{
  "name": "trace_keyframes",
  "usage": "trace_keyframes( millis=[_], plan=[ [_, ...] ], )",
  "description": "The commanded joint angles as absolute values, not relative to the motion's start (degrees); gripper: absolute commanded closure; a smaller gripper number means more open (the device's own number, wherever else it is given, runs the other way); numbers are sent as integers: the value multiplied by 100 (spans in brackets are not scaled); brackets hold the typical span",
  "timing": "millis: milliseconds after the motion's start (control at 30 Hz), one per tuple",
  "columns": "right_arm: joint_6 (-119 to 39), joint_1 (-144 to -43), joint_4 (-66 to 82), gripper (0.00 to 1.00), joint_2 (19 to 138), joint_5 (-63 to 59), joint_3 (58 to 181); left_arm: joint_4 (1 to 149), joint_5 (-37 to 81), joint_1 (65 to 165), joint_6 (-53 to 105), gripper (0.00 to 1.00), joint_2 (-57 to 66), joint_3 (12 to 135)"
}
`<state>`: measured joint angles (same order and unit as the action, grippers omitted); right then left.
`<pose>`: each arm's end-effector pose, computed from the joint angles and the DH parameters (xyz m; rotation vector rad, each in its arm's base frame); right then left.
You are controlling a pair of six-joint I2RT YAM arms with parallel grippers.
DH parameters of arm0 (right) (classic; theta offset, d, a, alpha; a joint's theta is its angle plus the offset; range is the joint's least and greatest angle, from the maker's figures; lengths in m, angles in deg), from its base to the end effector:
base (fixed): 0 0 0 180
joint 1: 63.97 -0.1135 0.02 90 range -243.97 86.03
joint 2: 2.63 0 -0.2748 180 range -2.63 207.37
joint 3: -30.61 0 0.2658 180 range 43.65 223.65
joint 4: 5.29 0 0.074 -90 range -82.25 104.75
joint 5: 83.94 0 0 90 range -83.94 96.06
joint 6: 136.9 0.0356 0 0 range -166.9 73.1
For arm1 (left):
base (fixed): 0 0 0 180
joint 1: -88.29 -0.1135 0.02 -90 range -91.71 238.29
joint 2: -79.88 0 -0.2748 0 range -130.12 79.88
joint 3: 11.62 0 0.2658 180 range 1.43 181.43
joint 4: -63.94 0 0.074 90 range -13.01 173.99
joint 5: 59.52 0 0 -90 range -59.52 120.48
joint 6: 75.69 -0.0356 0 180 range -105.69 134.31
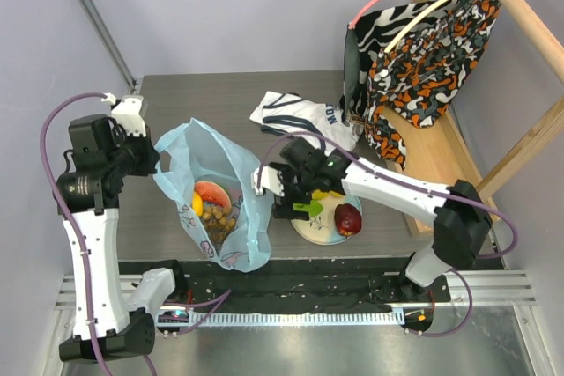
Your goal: Take the fake fruits out of the plastic bag
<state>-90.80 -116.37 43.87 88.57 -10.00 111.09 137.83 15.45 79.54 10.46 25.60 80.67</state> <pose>0.2004 0.2764 0.2452 -2.0087 1.6663 0.4189 0.1564 0.0147 0.4368 0.0534 2.1764 -0.1631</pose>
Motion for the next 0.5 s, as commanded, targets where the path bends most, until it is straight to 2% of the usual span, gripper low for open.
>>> trace_keyframes(
  millis=[0,133,267,300,367,400,467],
  plan=[
    [-8005,-11662,4713,0,8079,-1495,12265,14070,1308,7915,676,100,2723,8097],
    [-7030,-11662,4310,0,8077,-1819,13230,14229,1150,7915,578,100,2951,7913],
    [-6221,-11697,3704,22,8725,-2749,13935,14159,921,7915,781,100,3119,7763],
    [-5976,-11766,3650,33,8902,-2874,14206,14159,912,7915,824,100,3093,7772],
    [-5886,-11863,3614,43,9480,-3015,14498,14185,895,7915,843,100,3058,7894],
    [-5886,-12003,3606,55,9623,-2946,14708,14202,877,7915,834,100,3040,7938],
    [-5842,-12109,3483,59,10009,-2657,14797,14273,825,7915,834,100,3031,8053]
  ],
)
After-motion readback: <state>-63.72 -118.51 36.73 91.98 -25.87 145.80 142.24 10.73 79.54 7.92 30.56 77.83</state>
